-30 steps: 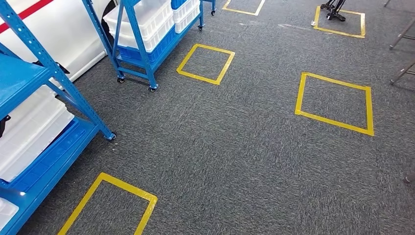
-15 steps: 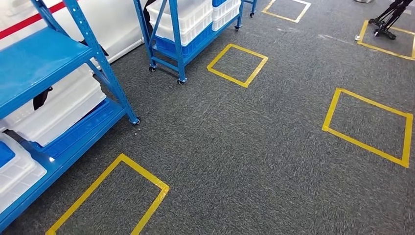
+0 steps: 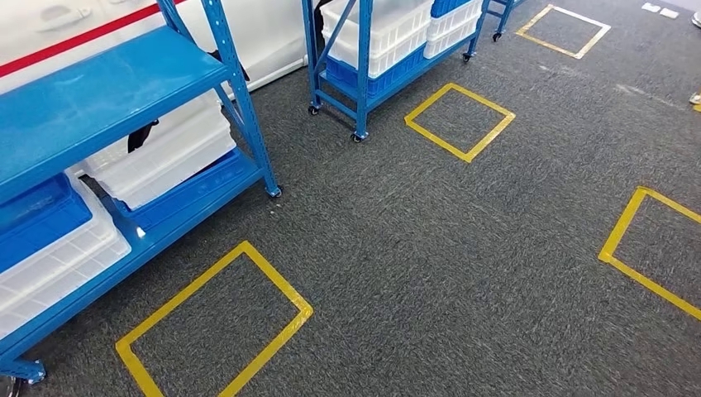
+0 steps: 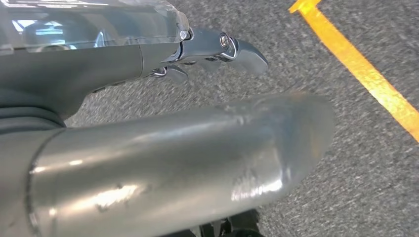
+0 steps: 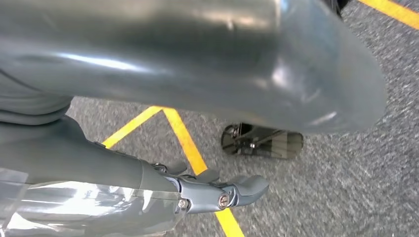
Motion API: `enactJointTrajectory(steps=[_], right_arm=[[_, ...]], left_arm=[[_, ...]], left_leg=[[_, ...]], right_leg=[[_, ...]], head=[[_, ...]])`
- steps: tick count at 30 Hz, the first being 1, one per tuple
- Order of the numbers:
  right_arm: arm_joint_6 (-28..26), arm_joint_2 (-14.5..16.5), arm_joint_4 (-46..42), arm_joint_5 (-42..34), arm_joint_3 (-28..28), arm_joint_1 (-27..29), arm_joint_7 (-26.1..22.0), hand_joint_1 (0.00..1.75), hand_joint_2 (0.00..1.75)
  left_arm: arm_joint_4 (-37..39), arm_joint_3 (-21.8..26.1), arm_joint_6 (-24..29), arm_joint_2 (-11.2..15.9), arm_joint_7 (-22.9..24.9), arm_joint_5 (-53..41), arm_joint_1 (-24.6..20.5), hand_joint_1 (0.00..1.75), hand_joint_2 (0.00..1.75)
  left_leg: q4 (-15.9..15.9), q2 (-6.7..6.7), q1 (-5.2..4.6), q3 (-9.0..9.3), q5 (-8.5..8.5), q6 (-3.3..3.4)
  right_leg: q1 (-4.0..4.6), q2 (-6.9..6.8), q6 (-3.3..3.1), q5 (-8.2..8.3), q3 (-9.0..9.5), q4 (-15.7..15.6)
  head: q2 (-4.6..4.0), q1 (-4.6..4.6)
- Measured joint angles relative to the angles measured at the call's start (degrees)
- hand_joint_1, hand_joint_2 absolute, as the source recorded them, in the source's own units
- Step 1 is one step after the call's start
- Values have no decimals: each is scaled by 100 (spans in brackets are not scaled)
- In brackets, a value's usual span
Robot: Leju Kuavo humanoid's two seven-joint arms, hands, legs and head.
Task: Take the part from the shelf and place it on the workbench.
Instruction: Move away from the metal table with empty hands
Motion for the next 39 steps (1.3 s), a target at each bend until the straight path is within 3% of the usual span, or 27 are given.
enactJointTrajectory(steps=[1, 3, 5, 7, 8, 9, 10, 12, 13, 14, 16, 17, 19, 20, 21, 22, 23, 24, 25, 27, 29, 31, 32, 34, 36, 38, 39], right_arm=[[-2, -1, 1, 1, 3, -11, 1, 0, 0], [-1, -3, 1, 1, 7, -13, 1, 0, 0], [9, -5, 2, 1, 7, 9, 2, 0, 0], [16, -5, 3, 1, 7, 29, 4, 0, 0], [18, -5, 3, 1, 8, 31, 6, 0, 0], [17, -5, 4, 1, 9, 29, 8, 0, 0], [16, -5, 4, 1, 11, 25, 9, 0, 0], [6, -5, 6, 3, 19, 21, 10, 0, 0], [-3, -5, 7, 5, 23, 21, 10, 0, 0], [-11, -5, 7, 11, 27, 16, 10, 0, 0], [-25, -5, 8, 27, 38, -19, 10, 0, 0], [-30, -7, 8, 37, 44, -37, 11, 0, 0], [-36, -10, 8, 58, 56, -41, 13, 0, 0], [-37, -13, 8, 68, 60, -28, 14, 0, 0], [-37, -13, 9, 76, 62, -16, 14, 0, 0], [-36, -14, 9, 81, 64, -7, 16, 0, 0], [-36, -14, 10, 84, 66, 2, 17, 0, 0], [-36, -14, 11, 86, 67, 7, 19, 0, 0], [-36, -16, 11, 86, 69, 10, 19, 0, 0], [-38, -24, 12, 86, 73, 24, 20, 0, 0], [-42, -30, 13, 87, 75, 26, 22, 0, 0], [-47, -31, 15, 90, 78, 5, 23, 0, 0], [-49, -30, 15, 92, 80, -6, 23, 0, 0], [-51, -30, 16, 97, 82, -5, 23, 0, 0], [-47, -31, 17, 105, 81, 20, 23, 0, 0], [-44, -31, 19, 119, 81, 35, 24, 0, 0], [-44, -31, 19, 125, 81, 34, 24, 0, 0]], left_arm=[[0, 0, 1, 2, -1, 0, 11, 0, 0], [1, 0, 2, 5, -1, 0, 22, 0, 0], [2, -1, 2, 3, 0, 0, 5, 0, 0], [2, -2, 2, -1, 1, 0, -7, 0, 0], [2, -2, 2, -3, 1, 0, -4, 0, 0], [2, -2, 2, -3, 1, 0, 4, 0, 0], [2, -2, 2, -1, 2, 0, 11, 0, 0], [1, -3, 2, 4, 2, 0, 8, 0, 0], [2, -3, 1, 7, 1, 0, -2, 0, 0], [2, -4, 1, 8, -1, 0, -6, 0, 0], [2, -4, 1, 8, -1, 0, 9, 0, 0], [2, -4, 1, 4, 2, -1, 23, 0, 0], [2, -5, 2, -3, 9, -3, 23, 0, 0], [1, -5, 2, -8, 12, -5, 11, 0, 0], [1, -6, 2, -9, 14, -7, -1, 0, 0], [1, -7, 2, -9, 15, -9, -10, 0, 0], [1, -7, 2, -10, 15, -9, -11, 0, 0], [1, -7, 2, -10, 16, -9, -6, 0, 0], [1, -7, 2, -10, 16, -9, 0, 0, 0], [2, -7, 1, -16, 17, -9, 3, 0, 0], [2, -8, -2, -22, 16, -13, -4, 0, 0], [2, -9, -2, -22, 16, -15, 10, 0, 0], [2, -9, 0, -17, 16, -15, 23, 0, 0], [2, -9, 3, -11, 18, -16, 31, 0, 0], [2, -10, 2, -13, 18, -17, 12, 0, 0], [2, -11, 2, -16, 17, -18, 3, 0, 0], [2, -11, 2, -16, 18, -17, 9, 0, 0]], left_leg=[[-11, -26, 8, -17, 11, -35], [151, 198, 2, -104, -105, -85], [781, 569, -7, -380, -474, -115], [1537, 703, -1, -714, -804, -137], [1690, 720, 0, -771, -824, -139], [1609, 737, -1, -708, -733, -134], [1307, 777, -5, -535, -559, -119], [466, 1010, -43, -80, -232, -55], [182, 1104, -68, 61, -153, -15], [37, 1156, -92, 120, -130, 22], [-14, 1045, -101, 108, -112, 87], [-46, 981, -89, 119, -85, 117], [-108, 861, -50, 139, -21, 188], [-117, 798, -43, 132, -1, 209], [-117, 726, -39, 115, 10, 226], [-114, 645, -40, 103, 15, 229], [-109, 558, -41, 99, 19, 230], [-101, 469, -40, 101, 20, 225], [-90, 377, -37, 107, 19, 217], [-49, 207, -37, 98, 5, 177], [-13, 70, -42, 57, -2, 109], [-23, -47, -36, 15, 15, 31], [-9, -36, -30, 1, 8, 0], [246, 236, -37, -114, -169, -53], [923, 596, -33, -423, -553, -95], [1544, 707, -11, -706, -790, -130], [1583, 727, -5, -714, -750, -137]], right_leg=[[-2, -73, -38, 18, 2, -17], [-11, -226, -127, 52, 13, -67], [6, -402, -189, 63, 9, -90], [38, -591, -210, 55, -5, -84], [48, -682, -216, 49, -8, -81], [55, -767, -218, 42, -3, -78], [59, -846, -214, 33, 9, -76], [80, -989, -182, 4, 47, -69], [92, -1053, -156, -10, 61, -67], [101, -1114, -127, -20, 74, -67], [108, -1222, -65, -27, 106, -86], [99, -1167, -29, -48, 119, -74], [74, -812, 37, -257, 4, 210], [52, -593, 58, -441, -151, 536], [41, -462, 71, -630, -348, 928], [33, -416, 82, -752, -528, 1277], [25, -400, 91, -771, -645, 1487], [17, -392, 95, -668, -659, 1475], [9, -369, 93, -465, -566, 1240], [-11, -154, 72, -49, -238, 465], [-12, 17, 45, 103, -61, 15], [-3, -58, -5, 102, -51, -29], [-8, -130, -41, 116, -40, -50], [-26, -289, -129, 142, -24, -101], [-4, -462, -180, 139, -22, -114], [18, -648, -191, 123, -22, -107], [23, -736, -188, 111, -17, -102]], head=[[0, -3], [0, -18], [0, -44], [0, -55], [0, -55], [0, -56], [0, -57], [0, -57], [0, -54], [0, -52], [-1, -49], [-1, -48], [0, -30], [0, -20], [1, -14], [1, -13], [1, -13], [0, -13], [0, -13], [-1, -9], [-1, -8], [0, -10], [0, -10], [1, -47], [0, -86], [0, -88], [-1, -89]])
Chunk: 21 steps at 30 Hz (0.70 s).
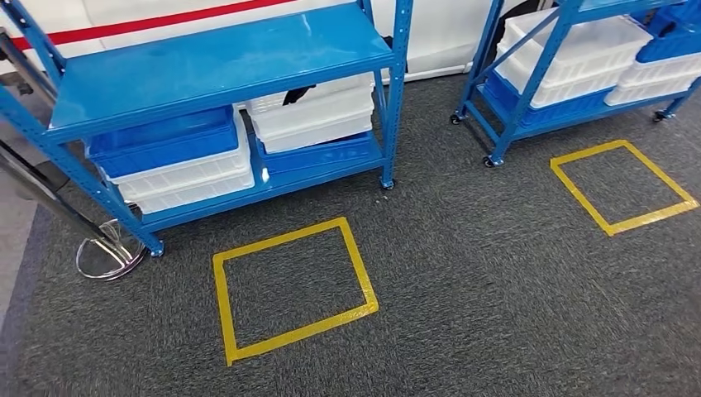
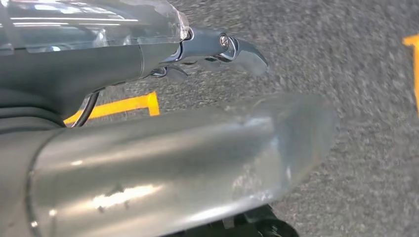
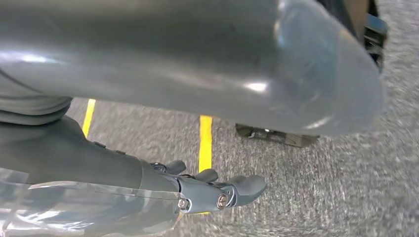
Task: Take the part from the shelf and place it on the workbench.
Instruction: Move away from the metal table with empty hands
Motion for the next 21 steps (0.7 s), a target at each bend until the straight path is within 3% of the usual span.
enactJointTrajectory(steps=[1, 3, 5, 6, 8, 9, 11, 12, 14, 15, 16, 18, 19, 21], right_arm=[[0, 0, 0, 4, 0, -3, -1, 0, 0], [0, 1, 0, 6, 0, -9, -1, 0, 0], [0, 2, 0, 8, 0, -13, -1, 0, 0], [0, 2, 0, 9, 0, -24, -1, 0, 0], [-1, 2, 0, 10, 1, -64, -1, 0, 0], [-1, 1, 0, 10, 1, -74, -1, 0, 0], [-1, 0, 0, 11, 2, -68, -1, 0, 0], [0, 0, 0, 12, 2, -57, -1, 0, 0], [-1, 0, 1, 14, 2, -42, 0, 0, 0], [-1, 0, 2, 15, 2, -36, 1, 0, 0], [-3, 0, 3, 16, 2, -32, 1, 0, 0], [-21, -4, 3, 6, 2, -20, -11, 0, 0], [-41, -9, 2, -17, 0, -22, -24, 0, 0], [-84, -17, 2, -69, -12, -57, -47, 0, 0]], left_arm=[[0, 0, 0, 1, 0, 0, 7, 0, 0], [0, 0, 1, 3, 0, 0, 11, 0, 0], [0, -2, 1, 4, -3, 0, -1, 0, 0], [0, -3, 0, 4, -4, 0, -2, 0, 0], [0, -4, 1, 3, -5, 0, 17, 0, 0], [0, -4, 1, -1, -4, 0, 25, 0, 0], [0, -5, 1, -7, -2, 0, 12, 0, 0], [0, -5, 1, -9, -2, 0, 1, 0, 0], [0, -7, 0, -8, -1, 0, -10, 0, 0], [0, -7, 0, -8, -1, 0, -7, 0, 0], [0, -7, 0, -7, -1, 0, -2, 0, 0], [0, -8, 0, -11, -1, 1, 3, 0, 0], [0, -9, -2, -15, -2, 2, 5, 0, 0], [0, -11, -4, -21, -2, 7, 14, 0, 0]], left_leg=[[-190, 30, 2, 107, 139, 2], [-974, 223, -14, 521, 493, 44], [-1492, 393, -53, 774, 653, 124], [-1557, 408, -73, 790, 648, 163], [-1591, 275, -63, 793, 680, 231], [-1625, 211, -45, 815, 706, 270], [-1684, 79, -7, 848, 761, 336], [-1690, 9, -9, 838, 773, 355], [-1686, -151, -16, 822, 780, 367], [-1682, -241, -19, 824, 780, 367], [-1676, -335, -20, 831, 778, 364], [-1652, -476, -19, 840, 763, 347], [-1624, -531, -28, 832, 747, 326], [-1593, -592, -40, 799, 725, 265]], right_leg=[[2, -80, 7, -14, 11, 5], [11, -228, 42, -52, 51, 17], [34, -352, 102, -92, 90, 24], [43, -405, 136, -102, 108, 20], [45, -480, 203, -117, 154, 0], [36, -389, 237, -163, 160, 38], [9, -14, 289, -431, -1, 431], [-3, 187, 305, -623, -180, 797], [-11, 321, 323, -862, -545, 1478], [-11, 335, 325, -819, -630, 1589], [-12, 348, 319, -656, -606, 1470], [-13, 423, 284, -180, -336, 751], [-12, 480, 262, -17, -203, 396], [5, 560, 223, 78, -98, 68]], head=[[0, -1], [1, -2], [1, 3], [0, 6], [0, 2], [0, 12], [0, 36], [0, 49], [0, 51], [0, 51], [0, 52], [0, 61], [0, 67], [0, 77]])
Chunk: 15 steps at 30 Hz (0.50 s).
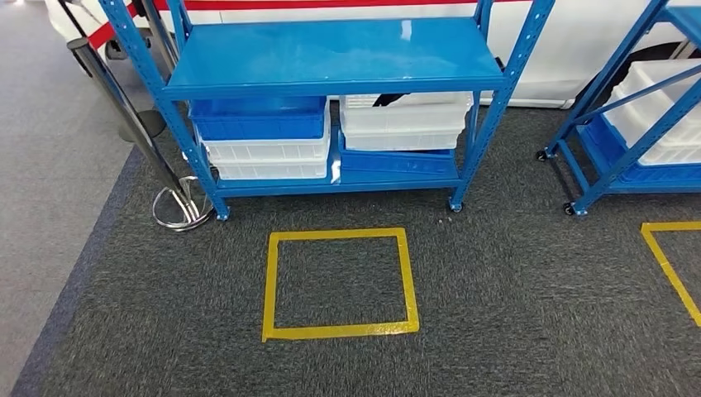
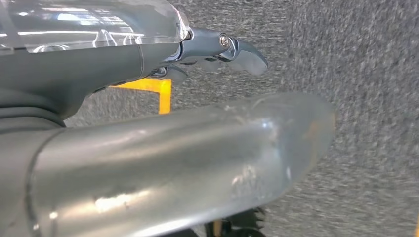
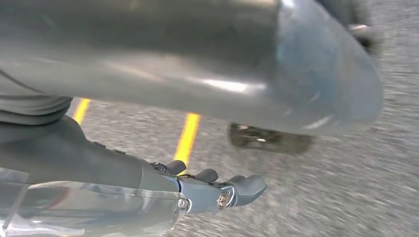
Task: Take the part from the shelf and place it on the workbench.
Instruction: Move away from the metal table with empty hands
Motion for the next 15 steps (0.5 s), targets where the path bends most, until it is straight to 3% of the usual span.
enactJointTrajectory(steps=[2, 4, 6, 8, 9, 10, 11, 13, 15], right_arm=[[-20, -1, 0, -20, -21, -40, -1, 0, 0], [-24, 1, -1, -24, -47, -42, 3, 0, 0], [-26, 2, -1, -30, -75, -17, 8, 0, 0], [-25, 2, -2, -33, -96, 8, 13, 0, 0], [-25, 2, -2, -33, -101, 14, 14, 0, 0], [-25, 2, -2, -33, -106, 14, 15, 0, 0], [-25, 3, -2, -33, -110, 12, 15, 0, 0], [-25, 5, -2, -33, -117, 7, 15, 0, 0], [-25, 6, -2, -33, -123, -1, 15, 0, 0]], left_arm=[[0, 0, -2, -1, -2, 16, 9, 0, 0], [0, 0, -9, 0, -15, 37, 6, 0, 0], [0, 0, -20, -5, -27, 47, -14, 0, 0], [0, 0, -24, -13, -29, 49, -27, 0, 0], [0, 0, -24, -16, -30, 49, -26, 0, 0], [0, 0, -24, -16, -30, 50, -21, 0, 0], [0, 0, -24, -15, -30, 51, -18, 0, 0], [0, 0, -24, -14, -32, 52, -18, 0, 0], [0, 0, -24, -14, -38, 52, -23, 0, 0]], left_leg=[[-7, -17, 0, -20, -7, -71], [134, 181, -7, -75, -122, -132], [717, 470, 1, -333, -473, -190], [1471, 573, 29, -690, -803, -237], [1650, 585, 40, -776, -825, -249], [1601, 593, 47, -750, -733, -255], [1321, 601, 50, -608, -547, -250], [505, 651, 39, -201, -180, -208], [66, 689, 13, 1, -62, -133]], right_leg=[[3, -15, -48, 6, 3, -26], [-24, -75, -121, 28, 26, -74], [-32, -157, -175, 30, 41, -101], [-19, -237, -193, 15, 42, -95], [-16, -271, -192, 7, 47, -91], [-16, -296, -184, -4, 57, -87], [-17, -316, -171, -18, 75, -82], [-5, -349, -124, -56, 113, -65], [17, -371, -62, -83, 127, -55]], head=[[-1, 2], [-1, -15], [1, -43], [1, -55], [1, -56], [0, -57], [0, -57], [0, -57], [0, -51]])
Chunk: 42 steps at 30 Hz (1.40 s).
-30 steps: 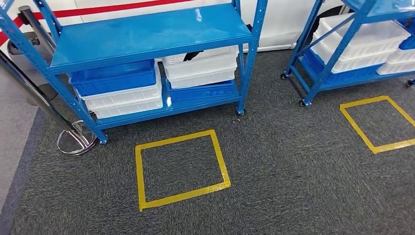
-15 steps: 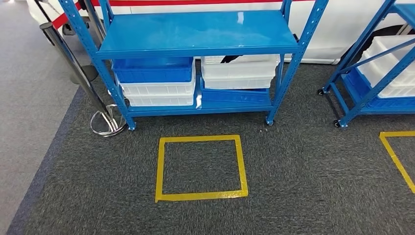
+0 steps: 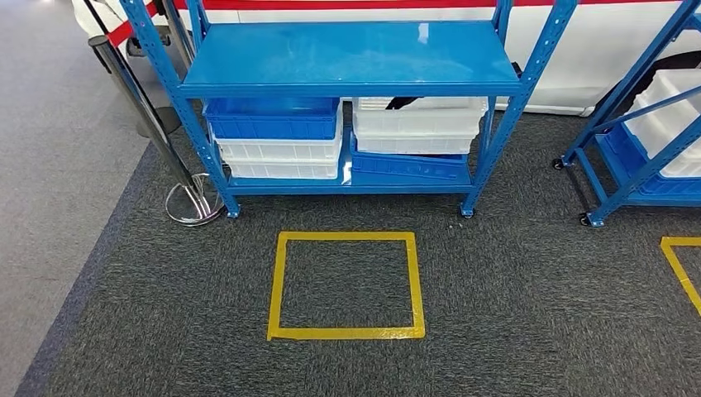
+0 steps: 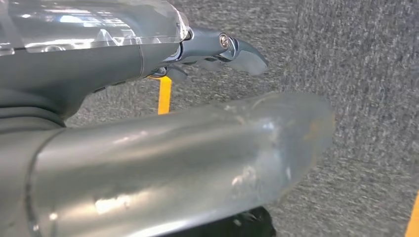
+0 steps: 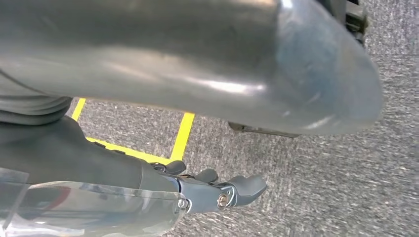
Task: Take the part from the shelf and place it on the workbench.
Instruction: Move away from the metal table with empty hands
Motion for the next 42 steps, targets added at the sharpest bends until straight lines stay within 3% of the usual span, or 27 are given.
enactJointTrajectory(steps=[4, 6, 8, 9, 10, 11, 13, 14, 16, 18, 20, 23, 24, 25, 26, 27, 29, 31, 33, 35, 37, 39, 40, 41, 42], right_arm=[[0, -1, 0, 0, -6, -21, 0, 0, 0], [0, -2, 0, 0, -7, -18, 0, 0, 0], [1, -2, 1, 0, -8, -15, 0, 0, 0], [1, -2, 2, 0, -9, -13, 0, 0, 0], [1, -2, 2, 0, -9, -9, 0, 0, 0], [1, -3, 2, 0, -9, -3, 0, 0, 0], [-7, -9, 2, -1, -11, 9, 1, 0, 0], [-13, -14, 2, -2, -12, 9, 1, 0, 0], [-26, -20, 2, -2, -15, 3, 2, 0, 0], [-32, -16, 2, -2, -16, -3, 2, 0, 0], [-31, -11, 1, -5, -18, 5, 3, 0, 0], [-12, -11, 0, -37, -28, 9, 41, 0, 0], [-5, -11, 0, -51, -40, 8, 64, 0, 0], [0, -10, 0, -66, -54, 8, 84, 0, 0], [5, -10, 0, -78, -68, 9, 102, 0, 0], [12, -9, 0, -92, -84, 10, 121, 0, 0], [28, -7, 0, -122, -108, 10, 156, 0, 87], [37, -5, 0, -147, -130, -6, 183, 0, 87], [57, -5, 0, -180, -151, -24, 190, 0, 0], [120, -6, 0, -266, -188, -30, 187, 0, 87], [161, -5, 1, -357, -247, -41, 207, 0, 175], [132, -3, 2, -391, -296, -46, 271, 0, 175], [105, -2, 2, -392, -311, -42, 308, 0, 175], [81, -1, 2, -387, -324, -34, 335, 0, 131], [63, 0, 2, -380, -337, -27, 351, 0, 87]], left_arm=[[0, 0, 0, -9, -4, 0, 13, 0, 0], [0, 0, 0, -16, -5, 0, 5, 0, 0], [0, 0, 0, -15, -5, 0, 1, 0, 0], [0, 0, 0, -16, -5, 0, 2, 0, 0], [0, 0, 0, -16, -5, 1, 4, 0, 0], [0, 0, 0, -17, -5, 1, 4, 0, 0], [0, 0, -3, -26, -5, 1, 3, 0, 0], [0, 0, -4, -32, -5, 1, 1, 0, 0], [0, 0, -5, -41, -5, 0, -3, 0, 0], [0, 0, -5, -39, -5, 0, -8, 0, 0], [0, 0, -5, -35, -6, 0, -13, 0, 0], [0, 0, -16, -37, -4, -1, -9, 0, 0], [0, 0, -21, -41, -1, -2, -2, 0, 0], [0, 0, -23, -44, 4, -2, 5, 0, 0], [0, 0, -24, -46, 8, -2, 9, 0, 0], [0, 0, -24, -46, 11, -2, 11, 0, 0], [0, -1, -25, -46, 15, -3, 12, 0, 0], [0, -2, -30, -46, 21, -7, 6, 0, 0], [0, -3, -36, -50, 27, -9, 8, 0, 0], [0, -5, -39, -53, 30, -9, 23, 0, 0], [0, -7, -39, -53, 32, -9, 22, 0, 0], [0, -7, -33, -52, 42, -12, 17, 0, 0], [0, -7, -27, -52, 51, -15, 20, 0, 0], [0, -7, -22, -54, 59, -18, 25, 0, 0], [0, -7, -18, -56, 65, -21, 29, 0, 0]], left_leg=[[-90, -30, 4, 38, 15, 155], [-127, -38, 18, 63, 29, 224], [-128, -50, 6, 67, 14, 257], [-127, -63, -2, 78, 2, 264], [-125, -80, -7, 97, -12, 265], [-124, -100, -11, 127, -31, 260], [-119, -137, -23, 190, -80, 231], [-111, -152, -35, 206, -110, 205], [-106, -165, -48, 213, -156, 143], [-109, -160, -44, 238, -190, 81], [95, -132, -39, 179, -320, 14], [1114, -103, 9, -355, -748, -76], [1405, -101, 23, -534, -809, -97], [1509, -98, 34, -628, -755, -109], [1394, -95, 41, -616, -587, -114], [1063, -86, 45, -495, -335, -108], [335, -52, 29, -187, 7, -57], [24, -31, 4, -60, 15, 30], [-28, -37, 7, -23, -27, 121], [-77, -24, 24, 86, -58, 205], [-106, -7, 21, 182, -106, 261], [-108, -6, 1, 250, -180, 275], [-108, -7, -10, 302, -225, 274], [-108, -11, -19, 371, -277, 271], [-110, -11, -28, 454, -334, 266]], right_leg=[[-9, 25, 127, -86, -9, 80], [-26, 101, 173, -383, -263, 605], [-28, 135, 199, -691, -695, 1378], [-29, 137, 204, -709, -844, 1606], [-28, 138, 200, -608, -895, 1628], [-27, 140, 187, -407, -832, 1427], [-7, 160, 128, 45, -503, 663], [6, 170, 95, 164, -355, 335], [37, 182, 40, 181, -232, 59], [17, 171, -7, 165, -198, 5], [-21, 153, -66, 157, -138, -52], [-23, 127, -129, 100, -70, -71], [-21, 126, -130, 72, -42, -68], [-22, 126, -124, 37, -4, -66], [-25, 127, -111, -3, 49, -65], [-28, 126, -93, -46, 109, -64], [-21, 121, -35, -133, 207, -58], [-2, 114, 40, -175, 246, -53], [2, 113, 107, -177, 267, -30], [-10, 129, 162, -257, 201, 186], [-22, 142, 199, -510, -161, 801], [-24, 144, 207, -731, -675, 1495], [-23, 144, 199, -712, -840, 1639], [-20, 144, 179, -584, -905, 1579], [-9, 142, 146, -354, -869, 1317]], head=[[0, 12], [0, 34], [1, 45], [1, 44], [1, 45], [0, 46], [0, 47], [1, 45], [1, 41], [2, 40], [1, 15], [0, -25], [0, -26], [0, -26], [0, -27], [0, -27], [0, -32], [1, -30], [2, -22], [2, 1], [2, 32], [2, 39], [2, 39], [2, 40], [2, 42]])
